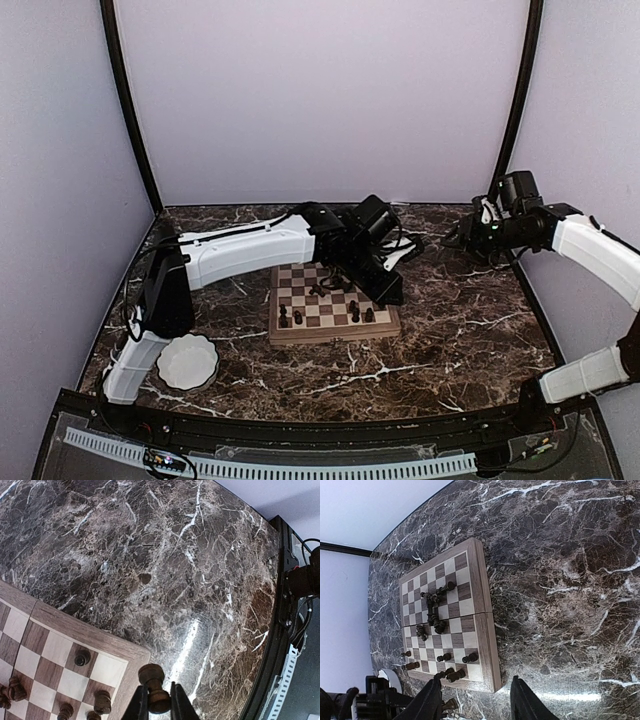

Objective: Set up the chess pieces on the board
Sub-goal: Place the rook at a8.

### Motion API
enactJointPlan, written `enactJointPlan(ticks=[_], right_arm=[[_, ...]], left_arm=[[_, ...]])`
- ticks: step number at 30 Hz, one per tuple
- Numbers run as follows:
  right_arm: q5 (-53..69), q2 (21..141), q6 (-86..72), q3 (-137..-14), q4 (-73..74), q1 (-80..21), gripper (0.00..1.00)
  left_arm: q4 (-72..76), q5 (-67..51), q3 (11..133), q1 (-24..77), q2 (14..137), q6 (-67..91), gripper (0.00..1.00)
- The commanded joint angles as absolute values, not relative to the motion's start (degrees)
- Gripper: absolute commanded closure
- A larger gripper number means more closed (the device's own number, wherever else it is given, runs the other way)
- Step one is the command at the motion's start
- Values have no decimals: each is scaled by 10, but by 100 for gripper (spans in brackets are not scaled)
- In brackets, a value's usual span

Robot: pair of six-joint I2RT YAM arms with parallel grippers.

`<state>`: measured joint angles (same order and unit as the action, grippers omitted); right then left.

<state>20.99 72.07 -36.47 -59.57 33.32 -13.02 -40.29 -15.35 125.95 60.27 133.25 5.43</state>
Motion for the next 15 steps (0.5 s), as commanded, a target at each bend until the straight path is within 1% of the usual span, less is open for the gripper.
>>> enactJointPlan(ticks=[1, 15], right_arm=[[214, 699, -354, -585, 316, -128, 52], [230, 693, -355, -575, 302, -128, 52]], left_arm=[[-454, -144, 1300, 603, 1348, 88, 100], [-475, -116, 1324, 602, 1385, 103, 100]])
